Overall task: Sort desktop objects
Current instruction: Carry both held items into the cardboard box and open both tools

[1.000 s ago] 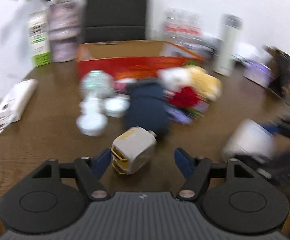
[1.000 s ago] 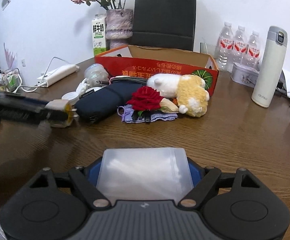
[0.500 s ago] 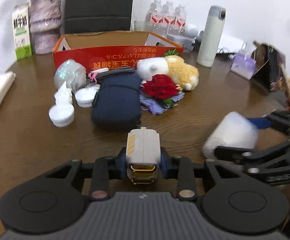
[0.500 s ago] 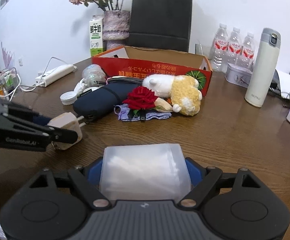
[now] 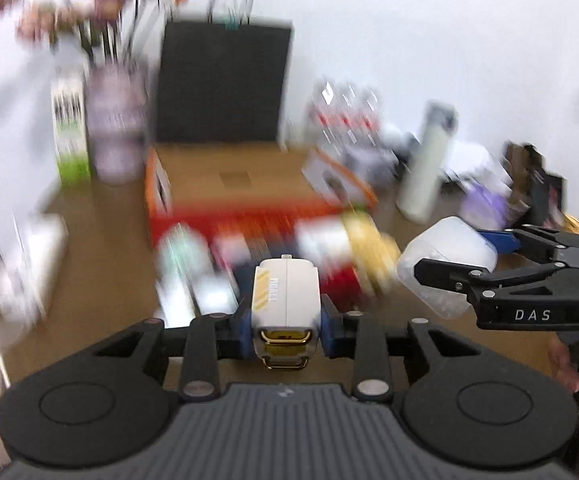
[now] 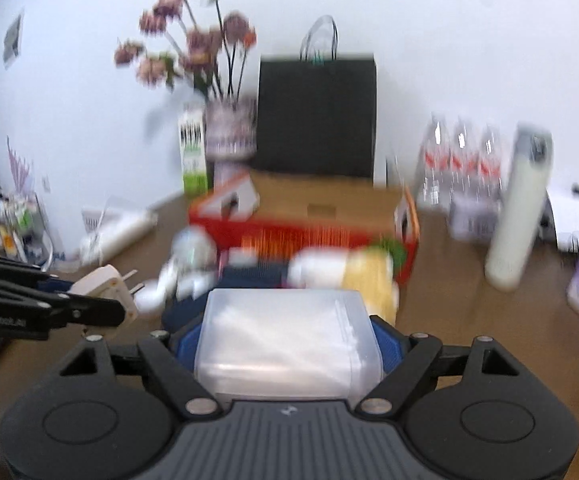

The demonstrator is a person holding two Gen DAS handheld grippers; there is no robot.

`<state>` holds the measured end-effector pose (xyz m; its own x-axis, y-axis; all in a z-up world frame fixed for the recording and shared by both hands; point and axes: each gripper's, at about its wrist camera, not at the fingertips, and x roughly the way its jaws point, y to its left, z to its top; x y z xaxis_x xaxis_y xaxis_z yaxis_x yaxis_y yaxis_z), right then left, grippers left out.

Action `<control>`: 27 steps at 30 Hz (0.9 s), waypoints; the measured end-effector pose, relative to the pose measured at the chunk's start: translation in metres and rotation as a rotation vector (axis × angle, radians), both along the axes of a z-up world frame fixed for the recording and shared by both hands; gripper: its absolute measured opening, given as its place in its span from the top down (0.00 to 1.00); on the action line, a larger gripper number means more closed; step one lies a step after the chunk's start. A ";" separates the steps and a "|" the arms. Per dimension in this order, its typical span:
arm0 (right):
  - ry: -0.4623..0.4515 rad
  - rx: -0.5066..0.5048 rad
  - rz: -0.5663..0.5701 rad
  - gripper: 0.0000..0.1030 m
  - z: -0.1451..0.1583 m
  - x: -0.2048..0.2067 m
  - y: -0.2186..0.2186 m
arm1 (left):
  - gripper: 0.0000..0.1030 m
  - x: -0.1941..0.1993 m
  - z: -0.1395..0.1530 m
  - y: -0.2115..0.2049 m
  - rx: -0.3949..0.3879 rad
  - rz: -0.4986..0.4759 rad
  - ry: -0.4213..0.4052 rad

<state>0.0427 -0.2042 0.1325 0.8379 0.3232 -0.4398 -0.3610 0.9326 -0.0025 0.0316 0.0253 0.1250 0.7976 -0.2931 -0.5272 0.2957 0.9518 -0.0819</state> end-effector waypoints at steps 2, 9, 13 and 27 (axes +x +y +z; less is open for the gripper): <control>-0.030 0.005 -0.014 0.21 0.020 0.045 0.008 | 0.69 0.046 0.027 -0.013 0.089 0.013 -0.079; 0.246 0.029 -0.130 0.21 0.016 0.308 0.049 | 0.69 0.285 0.011 -0.026 0.225 0.160 0.081; 0.373 0.020 -0.198 0.21 -0.031 0.387 0.060 | 0.69 0.376 -0.039 -0.013 0.295 0.252 0.199; 0.374 0.104 -0.193 0.16 -0.041 0.386 0.053 | 0.42 0.371 -0.030 -0.016 0.266 0.284 0.187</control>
